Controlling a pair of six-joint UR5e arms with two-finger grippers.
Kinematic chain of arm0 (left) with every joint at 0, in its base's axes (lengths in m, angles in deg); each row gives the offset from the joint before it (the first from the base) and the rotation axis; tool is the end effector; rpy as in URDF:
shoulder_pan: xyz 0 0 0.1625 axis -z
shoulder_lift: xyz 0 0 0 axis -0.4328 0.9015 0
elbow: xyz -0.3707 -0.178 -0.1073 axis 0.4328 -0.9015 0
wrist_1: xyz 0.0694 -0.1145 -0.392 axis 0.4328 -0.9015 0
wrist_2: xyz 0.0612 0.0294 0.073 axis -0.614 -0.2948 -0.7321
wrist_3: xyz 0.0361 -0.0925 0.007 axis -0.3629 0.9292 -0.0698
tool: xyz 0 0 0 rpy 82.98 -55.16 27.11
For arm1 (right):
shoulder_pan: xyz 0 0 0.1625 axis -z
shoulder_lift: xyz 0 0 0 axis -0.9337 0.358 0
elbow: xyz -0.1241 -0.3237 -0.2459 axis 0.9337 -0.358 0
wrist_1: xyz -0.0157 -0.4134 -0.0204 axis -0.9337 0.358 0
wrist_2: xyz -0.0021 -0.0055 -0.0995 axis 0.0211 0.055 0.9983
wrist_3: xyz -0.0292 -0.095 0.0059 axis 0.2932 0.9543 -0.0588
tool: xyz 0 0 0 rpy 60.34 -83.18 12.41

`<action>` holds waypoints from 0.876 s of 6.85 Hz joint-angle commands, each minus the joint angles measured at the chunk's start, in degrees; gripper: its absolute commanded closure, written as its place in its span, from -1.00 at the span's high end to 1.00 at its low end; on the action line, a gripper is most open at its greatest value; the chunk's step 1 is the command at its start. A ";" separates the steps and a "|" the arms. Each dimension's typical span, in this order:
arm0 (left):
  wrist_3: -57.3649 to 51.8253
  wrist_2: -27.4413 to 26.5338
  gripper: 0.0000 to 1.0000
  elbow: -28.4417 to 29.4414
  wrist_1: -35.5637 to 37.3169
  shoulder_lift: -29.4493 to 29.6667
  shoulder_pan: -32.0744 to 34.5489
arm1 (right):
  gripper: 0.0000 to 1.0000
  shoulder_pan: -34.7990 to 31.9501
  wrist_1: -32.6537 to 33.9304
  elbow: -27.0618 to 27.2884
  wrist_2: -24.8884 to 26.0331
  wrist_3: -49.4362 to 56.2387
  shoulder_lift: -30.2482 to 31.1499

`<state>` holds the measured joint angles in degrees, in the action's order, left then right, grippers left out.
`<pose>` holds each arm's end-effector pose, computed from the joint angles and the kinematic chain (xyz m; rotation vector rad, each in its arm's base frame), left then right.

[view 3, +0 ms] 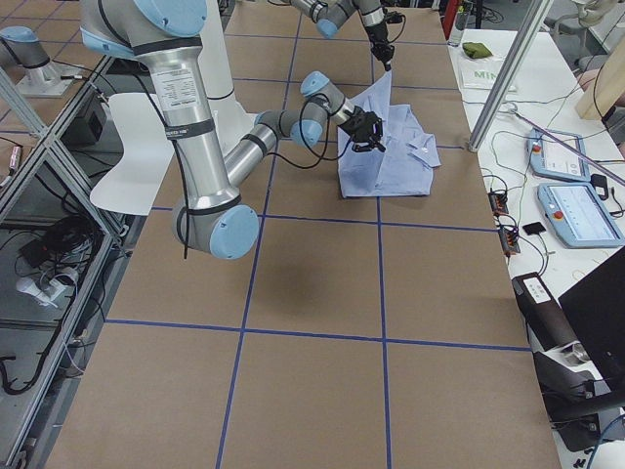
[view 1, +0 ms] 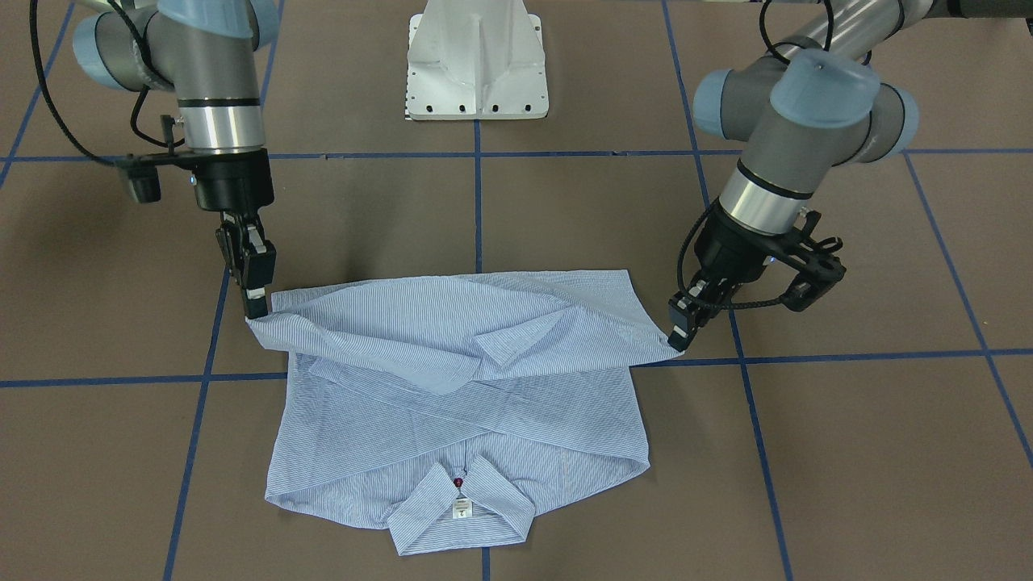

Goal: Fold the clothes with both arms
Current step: 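Grasp the hem corners with both grippers and fold them toward the collar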

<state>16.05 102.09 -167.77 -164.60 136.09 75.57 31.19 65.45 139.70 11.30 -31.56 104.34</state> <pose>0.3629 -0.5905 0.2752 0.1197 1.1204 -0.7361 -0.3722 -0.4909 0.2859 0.3659 -1.0095 1.1408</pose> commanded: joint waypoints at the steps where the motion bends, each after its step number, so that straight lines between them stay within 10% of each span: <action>1: -1.92 -0.48 -1.00 13.43 -6.99 5.61 0.62 | -1.00 -3.12 -0.26 -10.77 -3.40 3.34 -5.77; 6: -5.35 -4.79 -1.00 31.51 -15.65 13.89 0.44 | -1.00 -4.18 -9.31 -25.76 -6.66 6.34 -9.13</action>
<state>11.59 97.88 -137.48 -179.80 149.47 76.08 27.08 56.72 114.65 5.37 -25.56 95.30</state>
